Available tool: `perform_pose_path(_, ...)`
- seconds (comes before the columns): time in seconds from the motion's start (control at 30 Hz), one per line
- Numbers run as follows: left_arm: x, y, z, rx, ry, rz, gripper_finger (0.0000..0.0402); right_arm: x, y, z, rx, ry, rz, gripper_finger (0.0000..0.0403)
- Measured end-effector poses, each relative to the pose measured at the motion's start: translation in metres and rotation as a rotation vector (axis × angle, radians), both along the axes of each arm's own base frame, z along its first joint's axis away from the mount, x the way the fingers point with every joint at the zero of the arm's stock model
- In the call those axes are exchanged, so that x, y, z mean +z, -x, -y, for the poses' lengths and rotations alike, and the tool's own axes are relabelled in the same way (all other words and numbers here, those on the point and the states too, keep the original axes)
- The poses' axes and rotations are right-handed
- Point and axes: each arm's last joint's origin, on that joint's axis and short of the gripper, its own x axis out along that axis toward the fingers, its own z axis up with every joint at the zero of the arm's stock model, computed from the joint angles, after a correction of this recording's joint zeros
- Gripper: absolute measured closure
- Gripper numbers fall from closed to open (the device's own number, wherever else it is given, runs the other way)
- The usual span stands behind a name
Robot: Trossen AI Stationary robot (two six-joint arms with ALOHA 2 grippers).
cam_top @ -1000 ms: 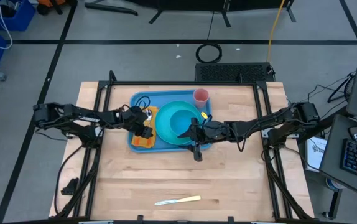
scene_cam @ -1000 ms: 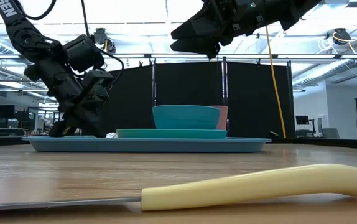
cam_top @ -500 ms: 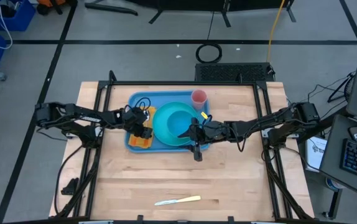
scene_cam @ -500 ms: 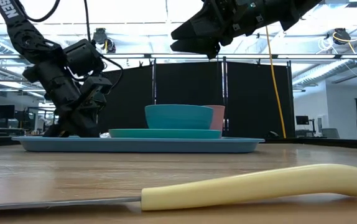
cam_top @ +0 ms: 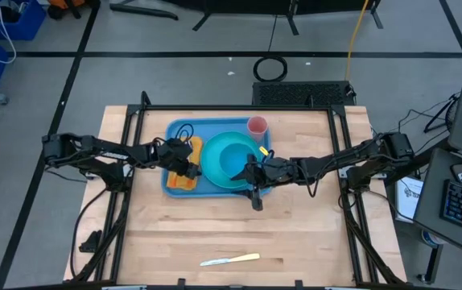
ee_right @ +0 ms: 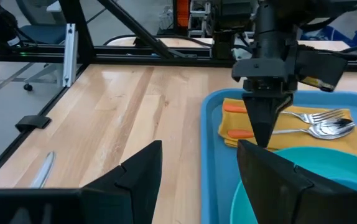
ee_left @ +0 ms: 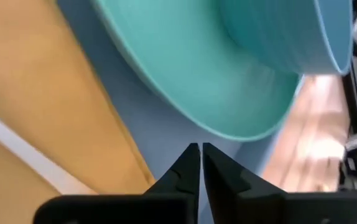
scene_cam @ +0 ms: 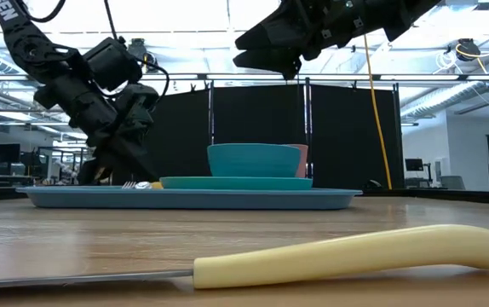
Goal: Set up tray
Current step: Adjust the orange spoon on the orange napkin on the blue serving tray
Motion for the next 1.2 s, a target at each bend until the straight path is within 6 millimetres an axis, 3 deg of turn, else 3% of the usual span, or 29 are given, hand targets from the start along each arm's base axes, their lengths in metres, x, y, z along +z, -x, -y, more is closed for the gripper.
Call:
perform_pose_path(0.23,-0.004,0.003,0.006,-0.023,0.007,-0.055,0.0372,0.000,0.000,-0.001,0.015,-0.032,-0.004,0.0206)
perform_pose_path(0.43,0.014,0.001,0.013,0.057,-0.227,0.015,0.0391,0.000,0.000,-0.001,0.078,-0.082,-0.012,0.0207)
perform_pose_path(0.6,0.041,0.002,0.047,0.041,-0.469,0.166,0.0394,0.000,0.000,0.003,0.064,-0.082,-0.034,0.0239)
perform_pose_path(0.8,0.073,0.014,0.100,0.006,-0.615,0.407,0.0364,0.007,-0.005,0.012,0.066,-0.114,-0.104,0.0343)
perform_pose_path(0.9,0.076,0.021,0.119,-0.030,-0.648,0.445,0.0354,0.016,-0.014,0.014,0.123,-0.170,-0.088,0.0393)
perform_pose_path(1.0,0.074,0.028,0.131,-0.011,-0.685,0.425,0.0349,0.018,-0.031,0.012,0.122,-0.177,-0.098,0.0395)
perform_pose_path(1.2,0.064,0.044,0.145,0.092,-0.792,0.334,0.0348,0.000,-0.079,0.016,0.118,-0.176,-0.212,0.0402)
